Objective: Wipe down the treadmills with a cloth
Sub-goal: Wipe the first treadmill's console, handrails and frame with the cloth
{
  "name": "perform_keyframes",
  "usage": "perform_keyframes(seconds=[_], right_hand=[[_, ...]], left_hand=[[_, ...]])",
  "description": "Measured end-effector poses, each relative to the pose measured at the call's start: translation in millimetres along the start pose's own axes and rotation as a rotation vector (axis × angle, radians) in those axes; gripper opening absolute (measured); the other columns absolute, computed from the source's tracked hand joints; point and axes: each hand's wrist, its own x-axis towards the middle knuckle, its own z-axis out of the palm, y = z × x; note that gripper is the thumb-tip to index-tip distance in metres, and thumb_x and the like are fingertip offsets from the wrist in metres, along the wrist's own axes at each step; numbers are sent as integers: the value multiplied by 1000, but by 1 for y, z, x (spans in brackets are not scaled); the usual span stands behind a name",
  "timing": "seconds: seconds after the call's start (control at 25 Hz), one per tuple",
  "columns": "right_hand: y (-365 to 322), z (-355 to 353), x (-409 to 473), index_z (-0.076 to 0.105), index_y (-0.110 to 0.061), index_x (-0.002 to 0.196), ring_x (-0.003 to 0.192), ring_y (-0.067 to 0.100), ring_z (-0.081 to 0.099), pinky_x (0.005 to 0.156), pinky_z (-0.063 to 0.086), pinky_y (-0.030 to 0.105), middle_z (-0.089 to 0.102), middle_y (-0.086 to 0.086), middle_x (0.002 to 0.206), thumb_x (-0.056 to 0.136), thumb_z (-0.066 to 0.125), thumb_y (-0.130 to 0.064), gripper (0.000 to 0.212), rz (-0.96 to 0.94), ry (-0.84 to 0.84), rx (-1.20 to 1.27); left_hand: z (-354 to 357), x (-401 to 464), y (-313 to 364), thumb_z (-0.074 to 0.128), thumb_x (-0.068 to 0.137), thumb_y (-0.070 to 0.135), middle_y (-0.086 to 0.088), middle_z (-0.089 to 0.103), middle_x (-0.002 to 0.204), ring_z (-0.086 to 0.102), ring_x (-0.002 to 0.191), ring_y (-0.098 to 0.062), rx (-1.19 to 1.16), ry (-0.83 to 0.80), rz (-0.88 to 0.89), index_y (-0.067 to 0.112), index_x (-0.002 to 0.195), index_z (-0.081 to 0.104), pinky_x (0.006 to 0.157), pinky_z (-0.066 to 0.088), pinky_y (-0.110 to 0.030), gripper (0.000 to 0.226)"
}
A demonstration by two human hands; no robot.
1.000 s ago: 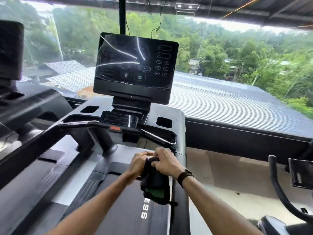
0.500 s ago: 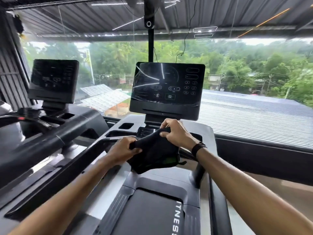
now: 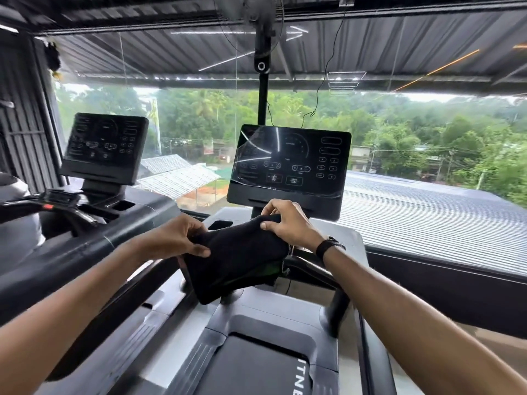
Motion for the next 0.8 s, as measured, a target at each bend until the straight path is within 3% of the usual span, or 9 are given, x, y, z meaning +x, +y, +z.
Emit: perform_keyframes(seconds=[0.24,0.36,0.52,0.72,0.8], right_hand=[[-35,7,13,65,-25,87,83,10,61,64,41,13,66,-4,87,83,77,-17,15,-44,-23,33],[-55,22,18,67,-19,91,87,11,61,70,43,17,65,-5,89,83,77,-16,13,-115,-46,26],[-80,60,23,68,-14,95,83,14,62,72,44,26,69,1,91,81,78,-16,17,-181,-166,-13],[-128,103,38,69,-9,95,79,15,60,70,46,25,70,8,90,80,80,-11,19,-251,-342,-23],[-140,114,42,69,-3,96,81,17,62,76,50,30,72,12,93,79,81,-9,22,-262,-404,-9]], left_hand=[[-43,-29,-6,78,75,-7,-12,73,74,69,61,-22,-66,28,14,-3,94,72,50,57,-29,20],[-60,-52,-17,74,77,-11,-16,73,77,68,61,-23,-21,81,14,-3,94,73,49,55,-26,18],[-74,-90,-43,73,78,-11,-18,73,80,69,65,-28,88,151,-16,1,92,73,57,58,-36,18],[-99,-146,-67,74,77,-10,-5,70,69,66,57,-14,134,216,-131,5,87,74,51,54,-26,17],[-104,-157,-74,76,75,-7,1,69,67,63,57,-6,213,303,-132,14,79,74,52,49,-16,22]])
